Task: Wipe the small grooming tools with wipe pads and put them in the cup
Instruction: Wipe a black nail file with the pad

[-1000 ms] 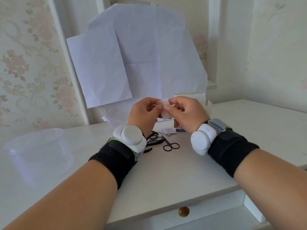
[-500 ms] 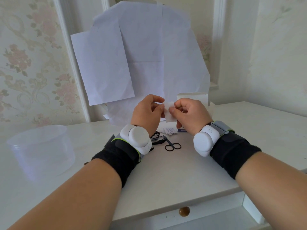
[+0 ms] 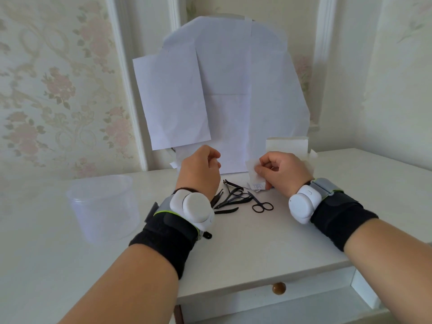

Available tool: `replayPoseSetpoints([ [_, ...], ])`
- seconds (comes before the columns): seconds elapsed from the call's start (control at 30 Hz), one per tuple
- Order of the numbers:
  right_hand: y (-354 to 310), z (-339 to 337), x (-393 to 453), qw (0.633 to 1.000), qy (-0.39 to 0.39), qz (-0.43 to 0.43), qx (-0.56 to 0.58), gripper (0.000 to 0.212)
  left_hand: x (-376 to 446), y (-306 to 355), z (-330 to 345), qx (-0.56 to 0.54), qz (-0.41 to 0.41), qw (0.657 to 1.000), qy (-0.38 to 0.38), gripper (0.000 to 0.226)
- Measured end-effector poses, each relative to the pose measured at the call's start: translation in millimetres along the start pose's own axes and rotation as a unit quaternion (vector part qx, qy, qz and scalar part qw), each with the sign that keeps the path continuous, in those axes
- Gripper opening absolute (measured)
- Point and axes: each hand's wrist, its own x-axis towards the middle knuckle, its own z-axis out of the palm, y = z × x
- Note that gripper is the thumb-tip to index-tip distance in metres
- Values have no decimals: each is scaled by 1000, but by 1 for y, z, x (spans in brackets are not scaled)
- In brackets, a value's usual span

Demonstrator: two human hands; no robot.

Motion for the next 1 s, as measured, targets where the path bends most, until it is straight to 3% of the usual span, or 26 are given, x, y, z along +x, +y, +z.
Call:
replayPoseSetpoints([
  [0.23,-2,0,-5,999,-31,-5,-35,20,-18,-11,-12,40,-7,998,-51,23],
  [0.53,-1,0,-5,998,-58,2,-29,14,-34,2,-13,136,24,989,-55,26],
  [0.8,-1,0,-6,998,-58,-2,-11,20,-38,-4,-5,304,-14,946,-111,28],
  [1.0,-3,1,-7,998,-66,-10,-16,19,-39,-8,0,353,-22,926,-133,29],
])
